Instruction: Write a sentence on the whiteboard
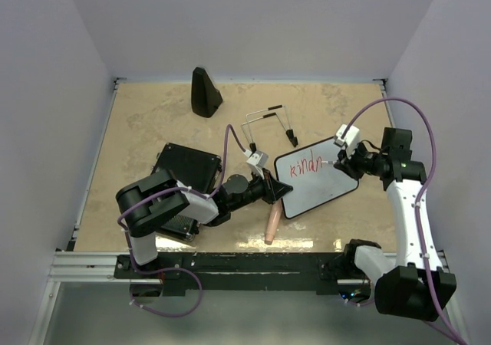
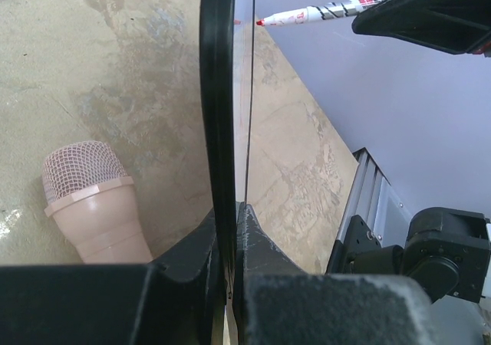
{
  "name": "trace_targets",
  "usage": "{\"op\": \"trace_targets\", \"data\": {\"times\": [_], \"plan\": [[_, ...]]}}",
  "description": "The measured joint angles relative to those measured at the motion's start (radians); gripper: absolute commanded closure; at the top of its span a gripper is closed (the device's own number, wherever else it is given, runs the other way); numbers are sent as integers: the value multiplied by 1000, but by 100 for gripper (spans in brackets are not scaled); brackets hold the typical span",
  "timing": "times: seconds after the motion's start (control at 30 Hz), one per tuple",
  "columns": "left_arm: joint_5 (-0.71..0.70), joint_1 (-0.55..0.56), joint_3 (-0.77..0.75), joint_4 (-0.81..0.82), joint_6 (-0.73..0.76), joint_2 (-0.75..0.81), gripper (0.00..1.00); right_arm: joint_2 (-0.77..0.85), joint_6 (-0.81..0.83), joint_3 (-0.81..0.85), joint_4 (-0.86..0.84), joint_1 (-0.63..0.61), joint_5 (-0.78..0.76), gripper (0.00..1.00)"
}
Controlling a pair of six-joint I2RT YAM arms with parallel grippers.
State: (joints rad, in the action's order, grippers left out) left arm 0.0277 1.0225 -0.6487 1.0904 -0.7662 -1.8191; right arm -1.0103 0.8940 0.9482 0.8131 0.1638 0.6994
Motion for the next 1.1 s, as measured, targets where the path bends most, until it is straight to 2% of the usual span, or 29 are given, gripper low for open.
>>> {"op": "trace_targets", "data": {"times": [0.4,1.1], "plan": [[5,0,10,12,0,0,100,-13,0,2,3,40,37,100],[5,0,13,15,-3,0,100,-43,-24,-2,-35,40,51,100]]}}
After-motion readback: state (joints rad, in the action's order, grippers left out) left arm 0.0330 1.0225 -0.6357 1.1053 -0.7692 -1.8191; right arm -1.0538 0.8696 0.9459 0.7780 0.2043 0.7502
